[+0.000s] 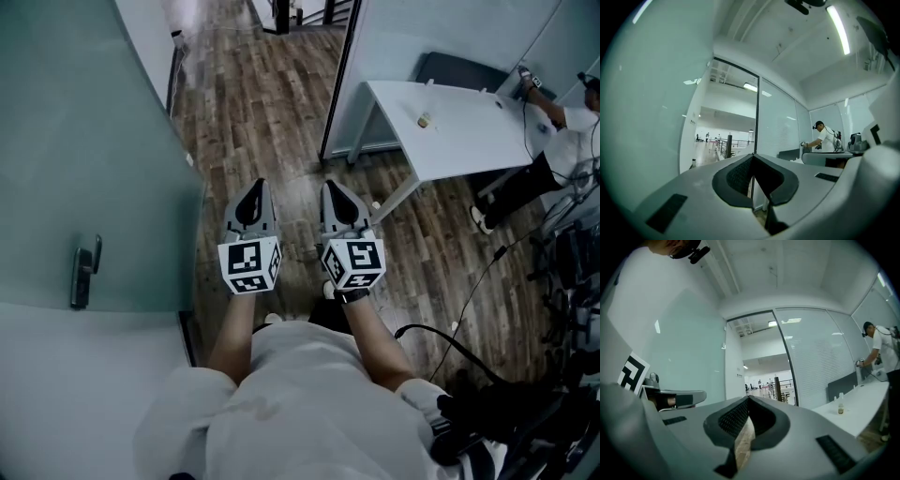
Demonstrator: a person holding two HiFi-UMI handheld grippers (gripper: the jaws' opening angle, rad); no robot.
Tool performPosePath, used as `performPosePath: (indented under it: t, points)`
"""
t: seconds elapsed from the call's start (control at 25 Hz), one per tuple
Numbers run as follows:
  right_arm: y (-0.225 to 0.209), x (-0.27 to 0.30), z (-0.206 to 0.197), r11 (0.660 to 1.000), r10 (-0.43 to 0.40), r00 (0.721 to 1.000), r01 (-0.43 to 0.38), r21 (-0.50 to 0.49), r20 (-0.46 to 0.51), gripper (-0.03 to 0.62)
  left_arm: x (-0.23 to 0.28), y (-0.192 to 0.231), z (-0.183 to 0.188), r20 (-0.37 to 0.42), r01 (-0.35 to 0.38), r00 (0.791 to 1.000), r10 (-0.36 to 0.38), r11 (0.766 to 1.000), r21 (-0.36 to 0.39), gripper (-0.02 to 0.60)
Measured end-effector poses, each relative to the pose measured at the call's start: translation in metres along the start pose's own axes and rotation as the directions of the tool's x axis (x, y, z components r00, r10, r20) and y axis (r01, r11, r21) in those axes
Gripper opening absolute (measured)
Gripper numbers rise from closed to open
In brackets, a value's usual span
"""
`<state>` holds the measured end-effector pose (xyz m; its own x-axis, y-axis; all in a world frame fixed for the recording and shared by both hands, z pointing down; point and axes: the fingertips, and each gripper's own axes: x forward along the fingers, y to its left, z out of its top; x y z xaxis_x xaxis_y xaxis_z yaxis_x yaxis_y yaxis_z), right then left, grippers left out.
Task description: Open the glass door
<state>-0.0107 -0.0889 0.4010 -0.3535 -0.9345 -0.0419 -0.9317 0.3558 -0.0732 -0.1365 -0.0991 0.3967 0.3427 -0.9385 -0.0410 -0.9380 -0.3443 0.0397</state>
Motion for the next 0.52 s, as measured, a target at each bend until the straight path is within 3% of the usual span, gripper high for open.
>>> performPosePath:
  t: [0.16,0.28,0.52]
  points:
    - [0.015,0.005,0.007,0.998,0.069,0.998,-0.069,-0.014,-0.001,0.003,-0.007,0.007,-0.002,-0.003,-0.022,1.000,0.022,0.999,0.046,0.002]
    - [0.022,0.008,0.008,0.994,0.106,0.994,-0.106,-0.031,-0.006,0.003,-0.016,0.009,-0.001,0.031,-0.029,0.999,0.028,0.999,0.036,0.002]
    - [0.026,0.028,0.004,0.991,0.130,0.992,-0.130,-0.017,-0.005,0.003,-0.021,0.028,0.002,0.063,-0.055,0.997,0.051,0.997,0.062,0.002]
